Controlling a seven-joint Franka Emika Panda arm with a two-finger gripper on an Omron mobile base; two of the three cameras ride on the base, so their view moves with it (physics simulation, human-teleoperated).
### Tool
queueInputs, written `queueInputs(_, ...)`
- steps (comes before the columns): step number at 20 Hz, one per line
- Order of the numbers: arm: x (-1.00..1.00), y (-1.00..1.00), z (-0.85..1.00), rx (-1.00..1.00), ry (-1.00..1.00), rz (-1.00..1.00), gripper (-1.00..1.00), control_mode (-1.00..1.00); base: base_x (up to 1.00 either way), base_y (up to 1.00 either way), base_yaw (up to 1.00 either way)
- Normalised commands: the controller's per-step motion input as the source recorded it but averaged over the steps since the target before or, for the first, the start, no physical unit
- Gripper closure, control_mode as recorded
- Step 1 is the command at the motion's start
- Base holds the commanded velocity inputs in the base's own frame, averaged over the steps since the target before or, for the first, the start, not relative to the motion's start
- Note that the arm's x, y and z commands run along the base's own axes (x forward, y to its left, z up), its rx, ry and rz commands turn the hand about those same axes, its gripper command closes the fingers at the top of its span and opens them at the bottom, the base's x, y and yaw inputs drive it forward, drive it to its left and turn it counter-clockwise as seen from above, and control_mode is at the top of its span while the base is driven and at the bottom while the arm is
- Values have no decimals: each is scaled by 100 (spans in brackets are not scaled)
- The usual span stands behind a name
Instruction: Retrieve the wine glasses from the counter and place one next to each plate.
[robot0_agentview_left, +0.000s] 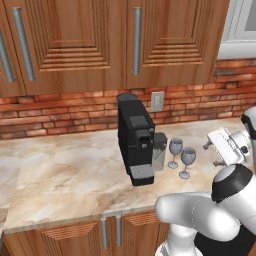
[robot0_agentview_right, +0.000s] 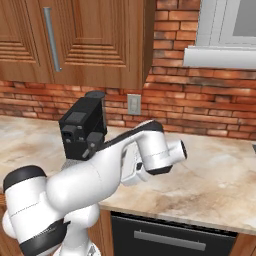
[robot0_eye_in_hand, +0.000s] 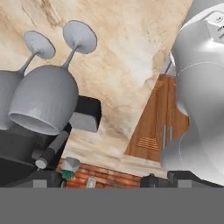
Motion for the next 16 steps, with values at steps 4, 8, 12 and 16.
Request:
queueInputs(4,3,-8,-22,0,1,-8,-100,-100,0,0,0)
queueInputs(8,4,0,-22,0,4,-17,-100,-100,0,0,0)
queueInputs(12,0,0,-24,0,10,-20,-100,-100,0,0,0)
queueInputs(16,0,0,-22,1,11,-16,-100,-100,0,0,0)
